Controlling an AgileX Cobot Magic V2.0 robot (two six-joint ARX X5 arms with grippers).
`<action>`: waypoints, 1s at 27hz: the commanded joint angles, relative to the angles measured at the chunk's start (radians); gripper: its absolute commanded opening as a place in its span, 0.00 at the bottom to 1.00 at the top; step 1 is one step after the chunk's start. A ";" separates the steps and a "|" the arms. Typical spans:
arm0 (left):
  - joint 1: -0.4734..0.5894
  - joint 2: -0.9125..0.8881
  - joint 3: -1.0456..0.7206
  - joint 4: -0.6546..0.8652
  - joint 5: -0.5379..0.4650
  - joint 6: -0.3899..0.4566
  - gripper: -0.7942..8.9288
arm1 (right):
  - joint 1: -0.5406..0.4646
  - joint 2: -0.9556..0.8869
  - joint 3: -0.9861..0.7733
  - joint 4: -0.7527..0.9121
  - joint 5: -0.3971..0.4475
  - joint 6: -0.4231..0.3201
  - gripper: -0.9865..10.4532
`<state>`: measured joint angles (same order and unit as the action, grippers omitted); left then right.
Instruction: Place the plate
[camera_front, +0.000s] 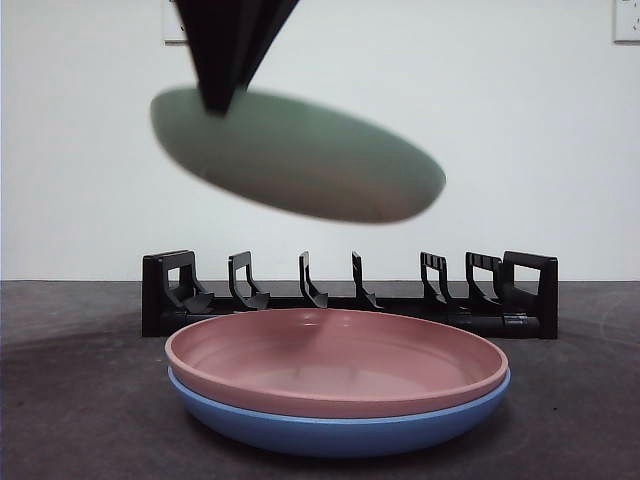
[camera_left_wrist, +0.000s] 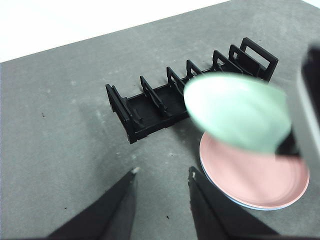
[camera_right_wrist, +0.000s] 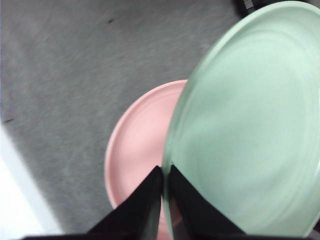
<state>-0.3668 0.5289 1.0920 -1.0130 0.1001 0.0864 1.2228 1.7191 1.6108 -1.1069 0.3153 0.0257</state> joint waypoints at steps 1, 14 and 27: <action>-0.003 0.002 0.014 0.012 -0.004 0.007 0.25 | 0.040 0.011 -0.056 0.063 0.013 0.064 0.10; -0.003 0.002 0.014 0.012 -0.004 0.007 0.25 | 0.086 0.011 -0.304 0.234 0.033 0.122 0.10; -0.003 0.002 0.014 0.013 -0.004 0.003 0.25 | 0.085 0.013 -0.403 0.359 -0.009 0.124 0.10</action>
<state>-0.3668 0.5289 1.0920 -1.0126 0.1001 0.0860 1.2942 1.7191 1.1965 -0.7532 0.3069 0.1379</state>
